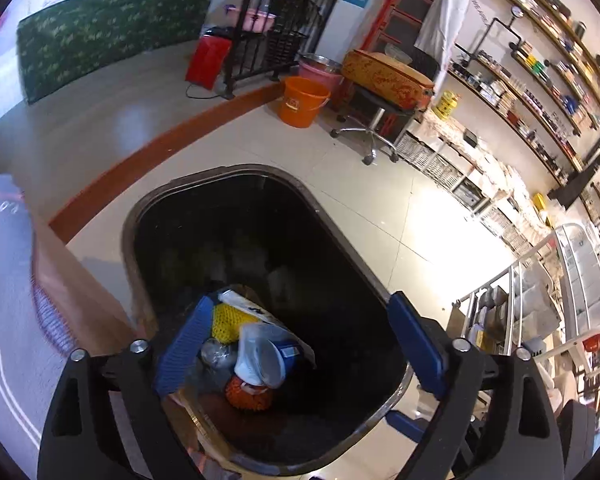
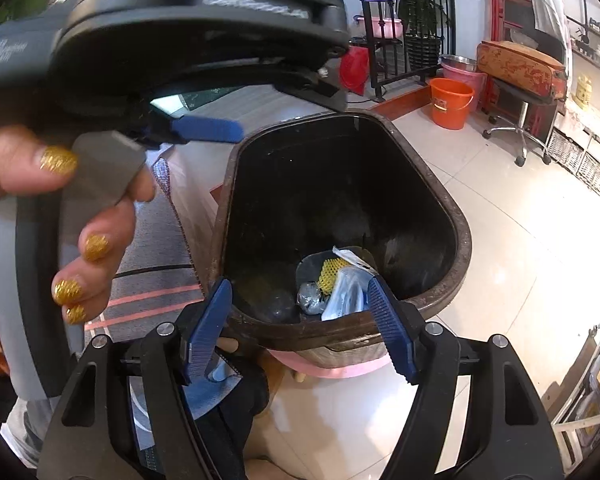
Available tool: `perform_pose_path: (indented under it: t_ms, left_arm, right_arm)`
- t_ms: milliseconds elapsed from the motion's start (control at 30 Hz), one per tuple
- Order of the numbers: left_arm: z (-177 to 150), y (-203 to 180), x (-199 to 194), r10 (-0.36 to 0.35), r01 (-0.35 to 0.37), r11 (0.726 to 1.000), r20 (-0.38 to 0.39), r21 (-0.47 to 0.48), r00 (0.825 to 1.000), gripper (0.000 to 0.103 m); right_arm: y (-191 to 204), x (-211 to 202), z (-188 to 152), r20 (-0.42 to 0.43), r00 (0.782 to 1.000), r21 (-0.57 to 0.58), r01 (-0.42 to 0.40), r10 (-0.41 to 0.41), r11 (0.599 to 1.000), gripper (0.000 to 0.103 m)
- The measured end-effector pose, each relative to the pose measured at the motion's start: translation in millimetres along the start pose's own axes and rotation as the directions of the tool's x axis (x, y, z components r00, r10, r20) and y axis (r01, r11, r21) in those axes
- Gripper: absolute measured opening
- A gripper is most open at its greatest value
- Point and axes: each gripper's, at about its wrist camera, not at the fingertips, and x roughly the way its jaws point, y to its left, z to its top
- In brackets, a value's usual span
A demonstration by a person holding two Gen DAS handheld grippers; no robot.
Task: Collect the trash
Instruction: 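Open the right gripper to drop the strip while left drops the cup, then move both tools back over the bed toward the remaining trash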
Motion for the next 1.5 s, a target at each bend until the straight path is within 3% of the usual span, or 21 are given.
perform_pose_path:
  t_ms: [100,533,733,900,1067,1267,1500]
  left_arm:
    - [-4.4,6.5,-7.2,0.055,-0.055,0.998,0.015,-0.005,0.998,0.089]
    - [-15.9,48.4,-69.1,0.152,-0.135,0.983,0.136,-0.126,0.979,0.093]
    - [-29.6,61.9,-99.6,0.265,-0.237,0.960,0.204,-0.150,0.943,0.096]
    - [-45.5,81.8,-121.0,0.308,-0.261,0.941,0.223,-0.217,0.925,0.097]
    - [-68.6,114.5,-144.9,0.365,-0.291,0.907,0.220,-0.305,0.905,0.097]
    - [-103.5,149.9,-168.1,0.447,-0.341,0.842,0.186,-0.418,0.875,0.097]
    - [-139.6,188.8,-191.2,0.519,-0.393,0.765,0.128,-0.510,0.845,0.097]
  right_arm:
    - [-0.4,0.0,2.1,0.010,1.000,0.006,0.001,-0.001,1.000,0.080]
    - [13.3,7.8,7.0,-0.007,1.000,-0.021,0.001,-0.001,1.000,0.083]
    - [30.9,10.6,13.8,-0.003,1.000,-0.045,-0.016,0.016,0.999,0.083]
    - [53.6,15.1,20.5,-0.001,0.999,-0.087,-0.049,0.049,0.995,0.083]
    - [85.2,17.1,28.4,0.002,0.994,-0.145,-0.107,0.108,0.984,0.083]
    - [130.0,18.9,40.5,0.000,0.982,-0.217,-0.184,0.188,0.959,0.083]
    - [199.5,23.5,53.3,-0.024,0.958,-0.366,-0.274,0.286,0.889,0.083]
